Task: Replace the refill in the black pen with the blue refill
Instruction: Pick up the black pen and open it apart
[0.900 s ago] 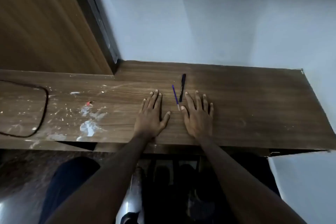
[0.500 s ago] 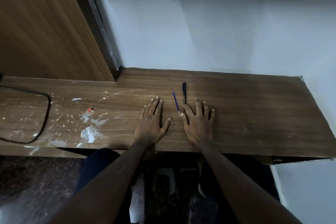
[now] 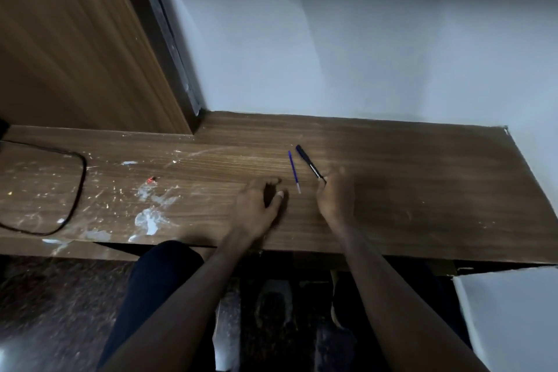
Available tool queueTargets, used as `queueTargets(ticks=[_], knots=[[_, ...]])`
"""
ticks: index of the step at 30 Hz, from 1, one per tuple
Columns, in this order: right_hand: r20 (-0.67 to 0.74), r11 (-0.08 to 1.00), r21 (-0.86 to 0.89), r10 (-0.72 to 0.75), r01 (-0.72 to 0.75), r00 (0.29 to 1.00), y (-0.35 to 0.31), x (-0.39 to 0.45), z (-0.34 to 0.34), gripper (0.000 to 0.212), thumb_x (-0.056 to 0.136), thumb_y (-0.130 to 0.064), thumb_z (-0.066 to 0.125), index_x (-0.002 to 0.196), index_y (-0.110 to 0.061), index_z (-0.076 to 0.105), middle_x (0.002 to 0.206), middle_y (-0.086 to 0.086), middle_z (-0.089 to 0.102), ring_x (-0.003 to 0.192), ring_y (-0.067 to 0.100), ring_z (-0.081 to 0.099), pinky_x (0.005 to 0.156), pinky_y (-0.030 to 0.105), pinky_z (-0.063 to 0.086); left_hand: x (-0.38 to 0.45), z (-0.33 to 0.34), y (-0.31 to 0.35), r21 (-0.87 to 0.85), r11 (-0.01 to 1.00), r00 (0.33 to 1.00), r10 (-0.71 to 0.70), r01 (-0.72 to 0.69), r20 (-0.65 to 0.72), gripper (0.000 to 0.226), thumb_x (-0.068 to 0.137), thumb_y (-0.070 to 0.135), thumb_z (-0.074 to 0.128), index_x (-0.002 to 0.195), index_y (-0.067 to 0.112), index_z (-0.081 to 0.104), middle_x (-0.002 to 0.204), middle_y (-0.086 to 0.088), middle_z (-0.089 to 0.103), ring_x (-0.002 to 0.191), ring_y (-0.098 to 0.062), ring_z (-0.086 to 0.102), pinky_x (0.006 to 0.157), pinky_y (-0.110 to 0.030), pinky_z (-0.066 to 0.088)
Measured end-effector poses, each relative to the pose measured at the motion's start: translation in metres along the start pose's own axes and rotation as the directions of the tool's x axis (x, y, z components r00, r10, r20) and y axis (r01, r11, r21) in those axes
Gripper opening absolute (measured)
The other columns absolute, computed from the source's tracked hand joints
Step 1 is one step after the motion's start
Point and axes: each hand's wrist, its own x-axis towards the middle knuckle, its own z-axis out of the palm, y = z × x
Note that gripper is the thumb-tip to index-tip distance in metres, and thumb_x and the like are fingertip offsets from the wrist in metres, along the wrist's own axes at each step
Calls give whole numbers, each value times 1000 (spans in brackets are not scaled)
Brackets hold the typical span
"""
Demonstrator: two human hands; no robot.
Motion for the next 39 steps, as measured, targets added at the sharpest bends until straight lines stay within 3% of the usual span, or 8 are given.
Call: queueTargets(ticks=[4,9,14,17,22,28,35,39], knots=[[145,932,330,110,-153,983,8,-17,-22,20,101,-16,69,116,-13,81,90,-5,78,81,13,76,65,9,48,17,-3,5,-287,942,985,-158,172,72,31,107,26,63,137,21,69,113,-2,80,97,-13,75,85,-17,49],[423,761,567,58,-315,904,18,-46,-25,13,102,-16,70,109,-22,79,92,-4,75,60,-1,68,70,25,62,35,11,12,-620,729,954,-171,290,246,25,113,29,53,101,20,74,78,7,75,53,4,58,54,-20,39],[585,678,622,-68,-393,808,10,-34,-29,14,105,-11,65,105,-14,79,86,3,67,74,9,61,71,26,59,41,6,15,-700,699,985,-46,149,165,27,109,15,62,84,21,72,60,18,69,50,6,53,53,-6,39],[634,669,625,-135,-402,761,3,-29,-30,17,108,-18,62,109,-10,77,92,4,73,77,10,66,72,23,57,49,4,16,-681,718,974,20,143,225,16,105,14,66,96,9,77,77,3,75,68,-6,59,66,-15,45],[600,582,694,-142,-424,787,-15,-25,-12,23,114,-14,48,103,-11,68,75,1,61,58,8,55,57,21,48,48,14,15,-688,690,939,33,226,341,13,101,14,73,93,4,74,68,2,71,62,-13,64,73,-32,54],[408,831,537,-105,-145,907,-12,-24,2,36,113,-31,51,80,-24,64,45,-16,48,39,2,40,47,20,30,51,12,10,-677,715,953,49,177,300,30,100,27,75,73,15,79,64,1,73,61,-4,64,70,-14,50],[269,921,387,-152,38,951,-17,-25,-1,36,111,-33,54,85,-11,66,68,-15,69,60,-7,63,55,16,41,56,18,4,-684,693,947,5,228,320,28,97,27,79,69,21,80,61,5,74,53,3,61,56,-8,45],[226,941,320,-191,113,955,-17,-27,-6,38,111,-37,52,92,-8,68,81,3,77,74,19,74,70,41,55,57,19,3,-691,680,945,-7,245,328,27,97,25,79,71,16,81,64,5,76,55,2,61,58,-9,46]])
